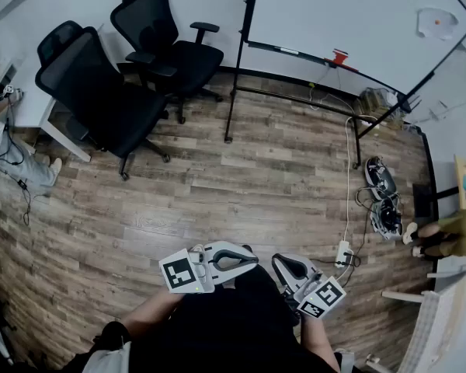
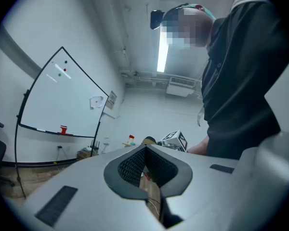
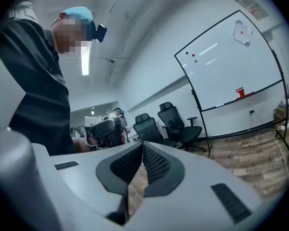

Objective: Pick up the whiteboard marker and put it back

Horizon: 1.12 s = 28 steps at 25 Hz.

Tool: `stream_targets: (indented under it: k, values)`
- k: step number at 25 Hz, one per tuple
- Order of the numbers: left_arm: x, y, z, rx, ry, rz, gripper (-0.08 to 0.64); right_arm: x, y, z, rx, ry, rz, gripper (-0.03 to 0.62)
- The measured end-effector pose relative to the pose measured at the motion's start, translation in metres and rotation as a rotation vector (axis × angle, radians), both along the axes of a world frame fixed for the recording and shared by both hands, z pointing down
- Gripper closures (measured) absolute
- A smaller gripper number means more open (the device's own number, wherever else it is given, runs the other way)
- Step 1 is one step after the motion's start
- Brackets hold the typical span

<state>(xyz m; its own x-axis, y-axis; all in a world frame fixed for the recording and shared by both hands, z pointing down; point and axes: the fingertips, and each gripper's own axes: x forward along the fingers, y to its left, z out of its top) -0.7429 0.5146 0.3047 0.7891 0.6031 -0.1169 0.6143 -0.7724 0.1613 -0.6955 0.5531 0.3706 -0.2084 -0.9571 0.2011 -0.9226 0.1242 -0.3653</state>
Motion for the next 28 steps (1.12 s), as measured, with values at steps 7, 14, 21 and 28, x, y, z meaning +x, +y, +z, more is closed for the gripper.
stream_targets:
  k: [7, 14, 21, 28]
  values:
    - [0.005, -0.025, 0.030, -0.039, -0.140, -0.079, 0.548, -0.006, -0.002, 0.006, 0.000, 0.026, -0.014, 0.572]
    - [0.008, -0.032, 0.035, -0.079, -0.153, -0.197, 0.548, 0.013, -0.001, 0.003, -0.004, 0.267, -0.032, 0.572]
    - [0.041, 0.009, 0.047, -0.073, -0.205, -0.157, 0.548, 0.072, 0.059, 0.009, 0.029, 0.256, 0.066, 0.572]
    - [0.087, 0.049, 0.049, -0.066, -0.228, -0.151, 0.548, 0.120, 0.112, 0.007, 0.145, 0.159, 0.134, 0.572]
